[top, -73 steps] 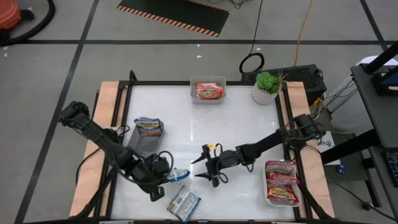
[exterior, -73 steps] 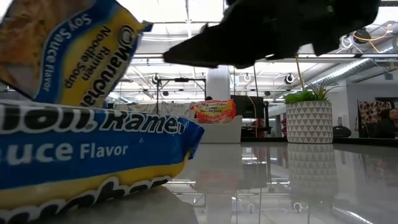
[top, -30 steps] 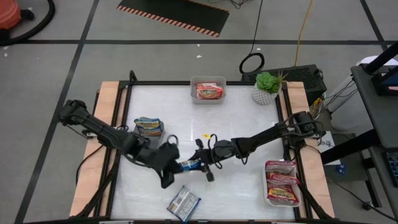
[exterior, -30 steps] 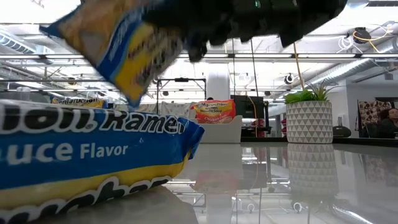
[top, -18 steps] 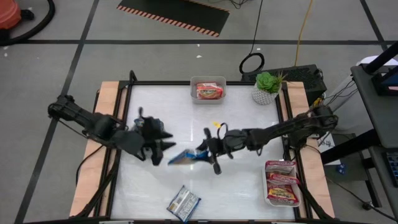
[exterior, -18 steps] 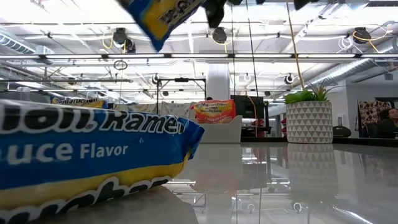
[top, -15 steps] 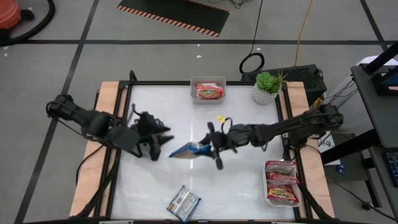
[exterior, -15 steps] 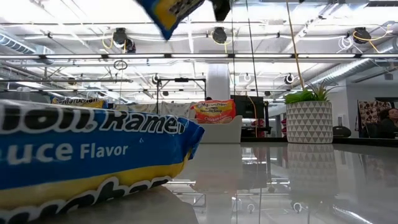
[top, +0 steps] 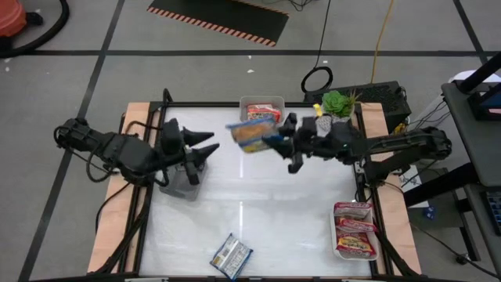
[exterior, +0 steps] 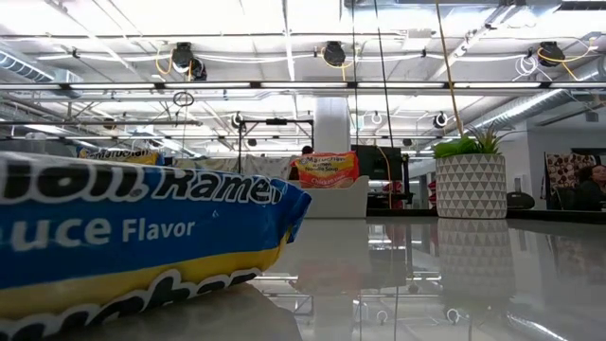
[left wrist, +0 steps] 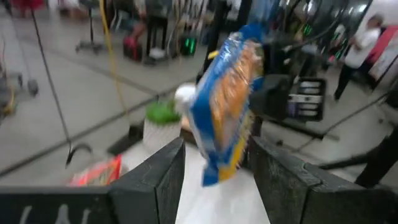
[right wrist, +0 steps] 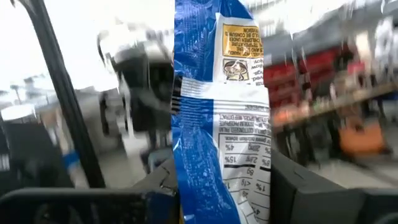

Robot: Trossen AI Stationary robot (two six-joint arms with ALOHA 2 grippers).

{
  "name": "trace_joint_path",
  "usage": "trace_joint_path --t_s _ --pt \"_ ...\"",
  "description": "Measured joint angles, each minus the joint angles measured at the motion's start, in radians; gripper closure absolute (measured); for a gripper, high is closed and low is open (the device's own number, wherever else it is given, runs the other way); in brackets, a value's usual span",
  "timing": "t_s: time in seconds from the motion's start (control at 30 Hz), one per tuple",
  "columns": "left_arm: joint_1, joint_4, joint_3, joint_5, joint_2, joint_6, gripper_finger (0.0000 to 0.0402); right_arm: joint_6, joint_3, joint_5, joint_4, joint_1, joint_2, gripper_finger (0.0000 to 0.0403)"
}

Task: Sort Maruchan noodles
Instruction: Put the left blue noodle pack into the black bin

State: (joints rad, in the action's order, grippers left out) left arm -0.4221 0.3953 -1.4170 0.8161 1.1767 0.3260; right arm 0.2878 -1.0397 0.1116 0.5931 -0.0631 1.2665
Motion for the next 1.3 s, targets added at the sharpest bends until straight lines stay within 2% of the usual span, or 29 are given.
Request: trace_joint_path --t_s 0.13,0.23,0.37,0.5,0.57,0.7,0.8,0.93,1.0,1.13,1.3 --pt "0.014 -0.208 0.000 0.064 -0.001 -0.148 0.0218 0.011 0.000 -0.002 0.186 0.022 0.001 0.0290" --pt "0.033 -0.403 0.000 0.076 -0.001 -0.269 0.0218 0.048 0.000 -0.003 0.342 0.033 0.006 0.0289" --pt "0.051 -0.614 0.000 0.006 0.013 -0.434 0.0217 0.085 0.000 -0.002 0.492 0.049 0.009 0.0284" --pt "0.066 -0.741 0.000 -0.070 0.057 -0.483 0.0217 0.108 0.000 -0.002 0.565 0.057 0.009 0.0288" --pt "0.078 -0.784 0.000 -0.112 0.095 -0.479 0.0217 0.115 0.000 0.002 0.601 0.057 0.012 0.0289" --pt "0.104 -0.888 0.001 -0.148 0.203 -0.454 0.0217 0.117 0.000 0.085 0.673 0.057 0.018 0.0287" --pt "0.126 -1.039 0.002 -0.161 0.290 -0.447 0.0217 0.120 0.000 0.126 0.710 0.064 0.017 0.0284" --pt "0.168 -1.264 0.002 -0.165 0.401 -0.418 0.0217 0.153 0.000 0.119 0.720 0.079 0.017 0.0283" --pt "0.199 -1.340 0.002 -0.199 0.445 -0.376 0.0217 0.188 0.000 0.071 0.718 0.088 0.017 0.0283" --pt "0.254 -1.344 0.002 -0.285 0.488 -0.245 0.0217 0.206 0.000 -0.010 0.682 0.095 0.017 0.0283" --pt "0.295 -1.332 0.002 -0.395 0.530 -0.168 0.0216 0.193 0.000 -0.012 0.636 0.096 0.016 0.0283"
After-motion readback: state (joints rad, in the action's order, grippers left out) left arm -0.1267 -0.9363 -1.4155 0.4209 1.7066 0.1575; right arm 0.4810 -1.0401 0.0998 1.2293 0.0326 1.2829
